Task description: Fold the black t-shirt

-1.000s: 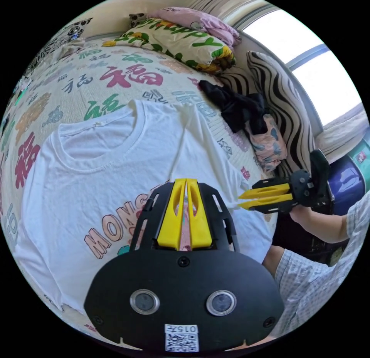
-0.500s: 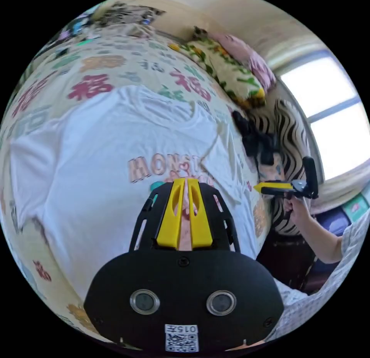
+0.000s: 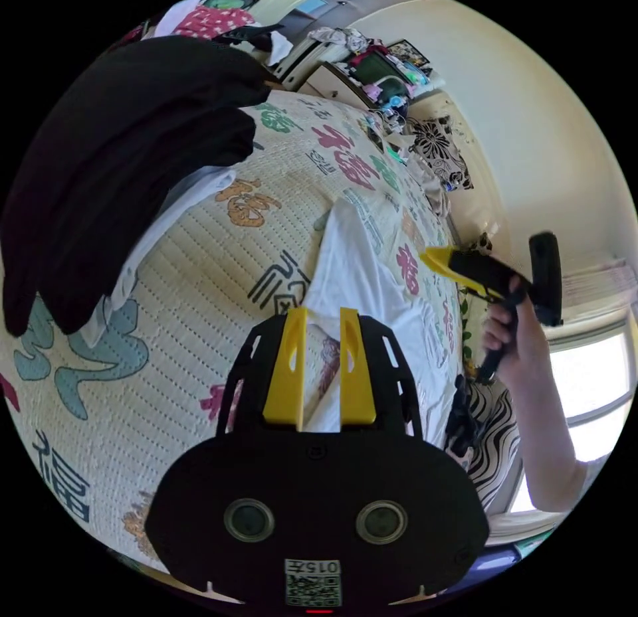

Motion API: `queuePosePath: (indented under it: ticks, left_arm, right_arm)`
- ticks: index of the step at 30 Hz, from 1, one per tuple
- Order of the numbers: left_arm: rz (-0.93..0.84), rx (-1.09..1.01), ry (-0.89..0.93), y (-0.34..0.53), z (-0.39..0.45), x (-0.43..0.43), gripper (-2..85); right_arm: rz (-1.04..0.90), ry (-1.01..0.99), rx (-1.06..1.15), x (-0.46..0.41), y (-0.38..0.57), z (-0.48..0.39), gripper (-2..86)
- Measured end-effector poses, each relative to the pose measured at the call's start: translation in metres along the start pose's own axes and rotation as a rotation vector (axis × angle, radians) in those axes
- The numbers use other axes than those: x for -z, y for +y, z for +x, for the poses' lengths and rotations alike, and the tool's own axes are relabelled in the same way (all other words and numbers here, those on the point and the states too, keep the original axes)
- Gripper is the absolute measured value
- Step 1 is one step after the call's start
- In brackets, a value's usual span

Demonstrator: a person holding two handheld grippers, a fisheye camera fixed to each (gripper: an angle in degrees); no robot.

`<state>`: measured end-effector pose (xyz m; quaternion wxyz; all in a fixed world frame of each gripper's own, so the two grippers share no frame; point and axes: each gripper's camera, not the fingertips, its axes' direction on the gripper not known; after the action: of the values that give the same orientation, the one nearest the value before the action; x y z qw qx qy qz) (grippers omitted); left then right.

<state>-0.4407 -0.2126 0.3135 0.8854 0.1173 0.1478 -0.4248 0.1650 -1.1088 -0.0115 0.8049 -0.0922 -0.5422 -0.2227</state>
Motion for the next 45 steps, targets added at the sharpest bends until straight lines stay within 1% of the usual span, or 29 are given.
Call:
queuePosePath:
  ticks: [3, 5, 6, 7, 11, 12, 13, 14, 16, 18, 19, 21, 23, 24, 26, 28, 31, 35, 37, 41, 42, 44, 45]
  left_arm:
    - [0.001, -0.004, 0.017, -0.005, -0.008, 0.012, 4.2]
    - [-0.011, -0.02, 0.018, -0.008, -0.014, 0.024, 1.8]
    - [-0.016, -0.022, 0.022, -0.008, -0.016, 0.027, 1.4]
    - [-0.022, -0.016, 0.026, -0.009, -0.021, 0.033, 0.7]
    - [-0.029, 0.008, 0.071, -0.009, -0.032, 0.053, 0.8]
    - [-0.026, 0.011, 0.077, -0.008, -0.033, 0.056, 1.1]
    - [-0.027, 0.023, 0.096, -0.007, -0.032, 0.061, 4.0]
    - [-0.031, 0.05, 0.117, -0.006, -0.031, 0.063, 6.2]
    - [-0.033, 0.068, 0.113, -0.005, -0.027, 0.064, 7.2]
    - [-0.026, 0.1, 0.067, -0.003, -0.026, 0.064, 5.5]
    - [-0.018, 0.114, 0.074, -0.002, -0.027, 0.065, 3.1]
    - [-0.02, 0.13, 0.085, 0.002, -0.027, 0.068, 1.4]
    - [0.01, 0.048, 0.048, 0.01, -0.016, 0.083, 0.3]
    - [0.023, 0.019, 0.048, 0.013, -0.013, 0.087, 0.2]
    - [0.062, -0.105, 0.067, 0.024, 0.006, 0.106, -0.2]
    - [0.069, -0.212, 0.077, 0.034, 0.024, 0.116, -0.3]
    - [0.035, -0.397, 0.079, 0.055, 0.058, 0.119, -0.3]
    - [-0.062, -0.601, 0.039, 0.092, 0.103, 0.096, -0.3]
    - [-0.106, -0.639, 0.016, 0.106, 0.113, 0.082, -0.2]
    - [-0.185, -0.674, -0.03, 0.13, 0.123, 0.054, 0.5]
    - [-0.196, -0.679, -0.038, 0.132, 0.125, 0.051, 0.7]
    - [-0.278, -0.686, -0.051, 0.139, 0.129, 0.037, 2.0]
    - [-0.298, -0.691, -0.046, 0.14, 0.13, 0.035, 2.5]
  right_arm:
    - [-0.106, 0.081, 0.002, -0.049, -0.055, -0.003, 9.9]
    - [-0.158, 0.158, 0.0, -0.074, -0.077, -0.002, 10.3]
    - [-0.184, 0.229, 0.001, -0.088, -0.089, -0.001, 10.0]
    - [-0.211, 0.283, 0.009, -0.1, -0.098, 0.001, 9.5]
    - [-0.253, 0.38, 0.061, -0.12, -0.11, 0.004, 5.0]
    - [-0.241, 0.369, 0.094, -0.12, -0.111, 0.004, 2.3]
    - [-0.229, 0.343, 0.101, -0.119, -0.112, 0.006, 0.6]
    - [-0.224, 0.327, 0.102, -0.118, -0.112, 0.008, 0.3]
    - [-0.198, 0.273, 0.097, -0.114, -0.114, 0.016, -0.3]
    - [-0.186, 0.244, 0.093, -0.111, -0.114, 0.022, -0.5]
    - [-0.185, 0.226, 0.093, -0.108, -0.114, 0.026, -0.5]
    - [-0.166, 0.198, 0.109, -0.101, -0.112, 0.031, -0.5]
    - [-0.137, 0.175, 0.121, -0.088, -0.108, 0.037, -0.5]
    - [-0.106, 0.141, 0.144, -0.075, -0.104, 0.042, -0.5]
    - [-0.067, 0.097, 0.164, -0.053, -0.092, 0.051, -0.5]
    - [0.007, 0.043, 0.19, -0.018, -0.063, 0.067, -0.5]
    - [0.087, -0.001, 0.154, 0.018, -0.014, 0.097, -0.4]
    - [0.116, -0.015, 0.071, 0.032, 0.043, 0.133, -0.3]
    - [0.117, -0.013, 0.007, 0.031, 0.071, 0.153, -0.1]
    - [0.101, -0.002, -0.063, 0.022, 0.099, 0.174, 0.6]
    - [0.078, 0.003, -0.076, 0.018, 0.105, 0.179, 1.1]
    - [0.043, 0.031, -0.091, 0.014, 0.112, 0.184, 2.9]
    - [0.023, 0.08, -0.132, 0.014, 0.116, 0.188, 4.8]
